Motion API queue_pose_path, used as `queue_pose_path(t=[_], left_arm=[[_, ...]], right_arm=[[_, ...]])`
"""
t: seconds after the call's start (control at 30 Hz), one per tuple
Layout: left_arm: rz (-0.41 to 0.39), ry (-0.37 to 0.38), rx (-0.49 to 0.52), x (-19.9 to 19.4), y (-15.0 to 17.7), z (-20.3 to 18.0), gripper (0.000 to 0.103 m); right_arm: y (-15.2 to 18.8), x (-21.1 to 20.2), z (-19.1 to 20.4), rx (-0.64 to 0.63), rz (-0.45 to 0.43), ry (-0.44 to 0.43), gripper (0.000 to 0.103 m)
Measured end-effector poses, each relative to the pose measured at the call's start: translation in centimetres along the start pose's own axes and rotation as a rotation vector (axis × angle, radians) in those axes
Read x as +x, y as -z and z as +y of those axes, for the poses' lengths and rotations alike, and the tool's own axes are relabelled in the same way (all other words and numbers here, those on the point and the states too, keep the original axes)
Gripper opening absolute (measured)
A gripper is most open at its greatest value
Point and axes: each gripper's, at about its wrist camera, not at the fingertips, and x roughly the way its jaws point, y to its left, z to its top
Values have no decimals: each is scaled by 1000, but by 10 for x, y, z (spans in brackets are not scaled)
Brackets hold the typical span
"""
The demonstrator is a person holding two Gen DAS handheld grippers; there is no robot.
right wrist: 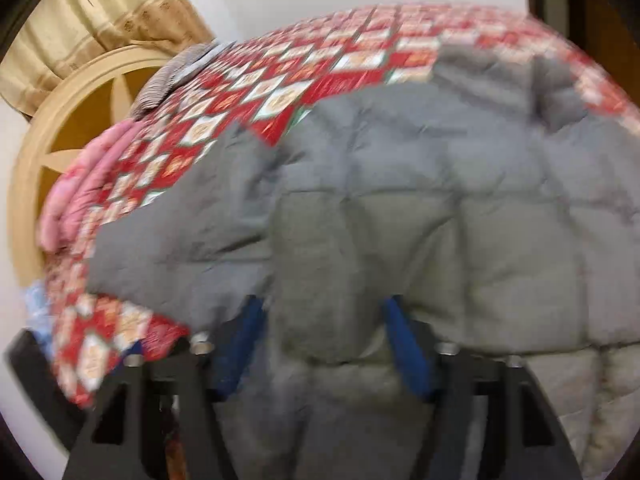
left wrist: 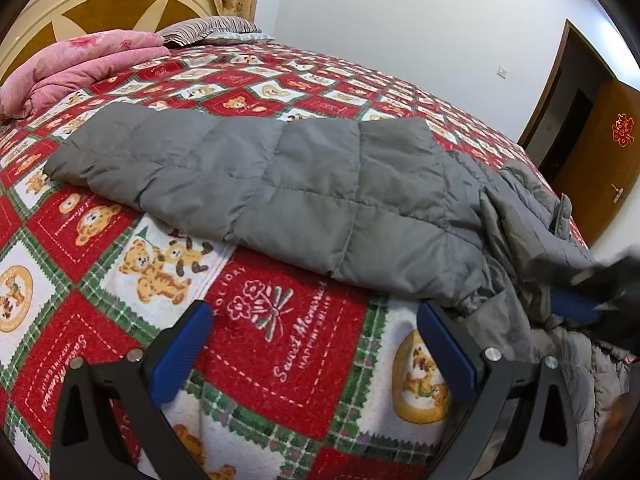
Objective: Fold large clothes
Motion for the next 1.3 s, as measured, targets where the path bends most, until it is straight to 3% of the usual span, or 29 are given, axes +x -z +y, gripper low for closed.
queue_pose_path(t=[0.13,0.17,0.23,0.27,0.33,0.4,0.47,0.67,0.73,0.9,1.03,1.1,1.17,1.2,1.3], left_arm=[[13,-11,5,-1,-2,-2,103],[23,-14,11,-3,-4,-4,103],[40,-5,47,-14,-15,-17,103],[19,4,70,-22,-20,-25,103],[-38,12,112,-39,-34,-49,103],[-54,20,145,-43,-46,-72,103],[-52,8,185,-33,-58,-106,103],[4,-163,220,31,-50,-155,103],[45,-214,230,51,-40,-155,103],[55,-224,260,65,-30,-159,103],[49,-248,277,70,-30,-165,103],[55,-230,266,70,-30,-165,103],[95,-158,237,65,-34,-156,103],[106,-129,213,57,-37,-149,103],[37,-64,99,15,-46,-111,103]], right_arm=[[-11,-73,-18,3,-151,-81,67],[-12,-90,-26,-7,-196,-48,67],[-15,-124,-51,-31,-297,115,67],[-18,-141,-72,-33,-348,215,67],[-23,-158,-110,19,-391,330,67],[-30,-165,-159,127,-403,452,66],[-37,-153,-192,182,-366,510,53],[-36,-110,-245,255,-271,560,51],[-28,-98,-254,261,-259,580,51],[-13,-91,-265,222,-304,605,52],[-16,-84,-257,184,-284,640,61],[-19,-81,-254,168,-267,664,64],[-22,-85,-247,153,-238,689,64],[-21,-93,-240,150,-250,689,64],[-7,-123,-204,98,-367,641,65]])
